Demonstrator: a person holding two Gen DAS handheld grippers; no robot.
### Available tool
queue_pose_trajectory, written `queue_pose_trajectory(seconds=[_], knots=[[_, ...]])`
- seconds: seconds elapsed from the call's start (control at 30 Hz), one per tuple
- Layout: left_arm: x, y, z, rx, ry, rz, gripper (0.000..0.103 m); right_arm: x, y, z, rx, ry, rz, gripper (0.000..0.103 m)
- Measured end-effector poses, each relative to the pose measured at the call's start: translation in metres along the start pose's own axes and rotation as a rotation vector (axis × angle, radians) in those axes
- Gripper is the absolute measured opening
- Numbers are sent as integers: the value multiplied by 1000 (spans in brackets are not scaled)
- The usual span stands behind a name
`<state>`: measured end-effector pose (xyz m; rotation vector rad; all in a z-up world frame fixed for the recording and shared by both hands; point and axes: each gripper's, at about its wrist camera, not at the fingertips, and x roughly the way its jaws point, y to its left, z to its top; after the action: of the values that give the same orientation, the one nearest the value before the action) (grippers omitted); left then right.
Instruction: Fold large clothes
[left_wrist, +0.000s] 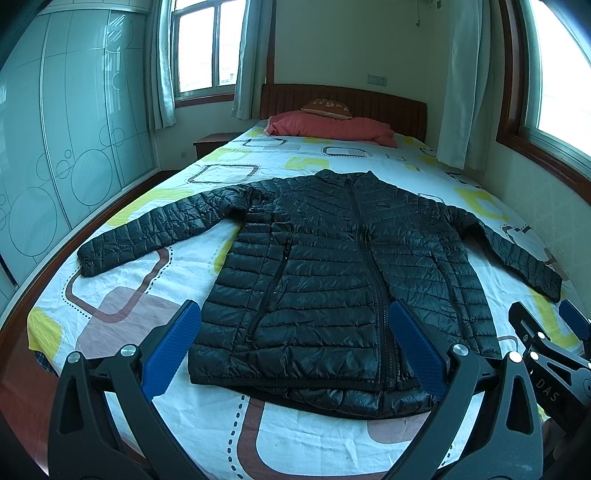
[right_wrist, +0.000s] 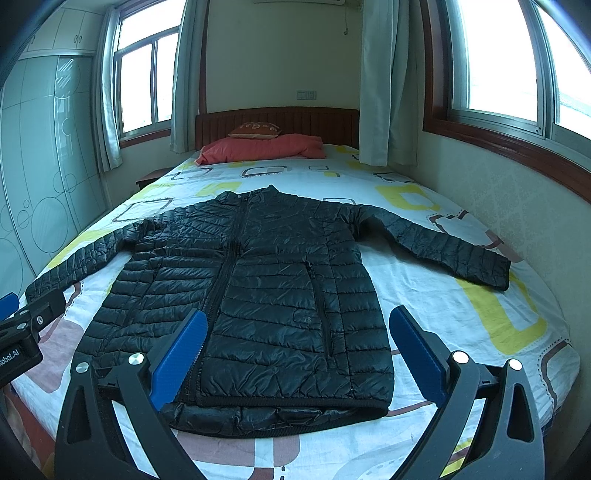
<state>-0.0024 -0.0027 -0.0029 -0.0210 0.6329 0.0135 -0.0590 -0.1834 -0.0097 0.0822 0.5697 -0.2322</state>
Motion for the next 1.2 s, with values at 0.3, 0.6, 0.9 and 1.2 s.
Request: queue_pose_trajectory(seconds=[0.3, 0.6, 0.9, 1.2], knots=[[0, -1, -3, 0, 3, 0, 101, 0, 0, 0, -1, 0, -1, 98], [3, -1, -8, -3, 14, -1, 101, 1, 3, -1, -1, 2, 2, 98], [29, 9, -1, -42, 58, 0, 101, 24, 0, -9, 45, 28, 31, 98], [114, 72, 7, -248, 225, 6, 101, 85, -70, -4, 246, 102, 47, 98]])
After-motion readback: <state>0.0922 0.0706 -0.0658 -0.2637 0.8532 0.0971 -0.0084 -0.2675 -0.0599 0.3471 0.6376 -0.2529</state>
